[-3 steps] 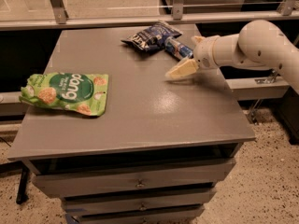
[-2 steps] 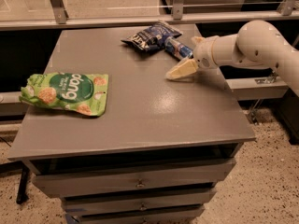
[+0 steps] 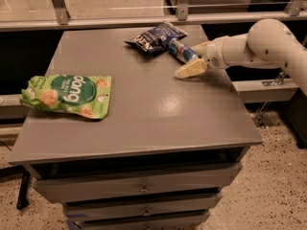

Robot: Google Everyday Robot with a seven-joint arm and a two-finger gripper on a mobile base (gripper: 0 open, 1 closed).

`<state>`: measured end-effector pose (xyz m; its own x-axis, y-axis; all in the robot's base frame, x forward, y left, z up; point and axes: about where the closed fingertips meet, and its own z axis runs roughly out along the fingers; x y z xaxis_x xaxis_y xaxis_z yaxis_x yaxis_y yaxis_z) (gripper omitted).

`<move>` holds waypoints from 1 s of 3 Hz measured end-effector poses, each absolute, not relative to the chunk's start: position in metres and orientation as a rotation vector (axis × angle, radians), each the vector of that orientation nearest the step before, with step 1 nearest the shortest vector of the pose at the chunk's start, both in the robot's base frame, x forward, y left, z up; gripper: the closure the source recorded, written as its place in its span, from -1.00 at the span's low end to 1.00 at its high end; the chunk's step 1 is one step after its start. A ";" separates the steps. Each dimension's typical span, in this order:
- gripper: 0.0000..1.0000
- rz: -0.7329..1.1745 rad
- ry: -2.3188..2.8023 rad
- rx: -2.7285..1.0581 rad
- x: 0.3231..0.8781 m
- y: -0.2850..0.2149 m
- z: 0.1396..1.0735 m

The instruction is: Pick redbull can

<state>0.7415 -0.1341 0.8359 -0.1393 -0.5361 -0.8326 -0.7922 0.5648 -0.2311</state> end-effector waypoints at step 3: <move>1.00 0.336 1.820 -1.094 0.741 -0.136 0.835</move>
Offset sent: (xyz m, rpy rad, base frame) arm -0.0005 -0.0113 0.0024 0.0131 0.0435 0.0160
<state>0.7415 -0.1361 0.8347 -0.1464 -0.5356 -0.8317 -0.7971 0.5617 -0.2215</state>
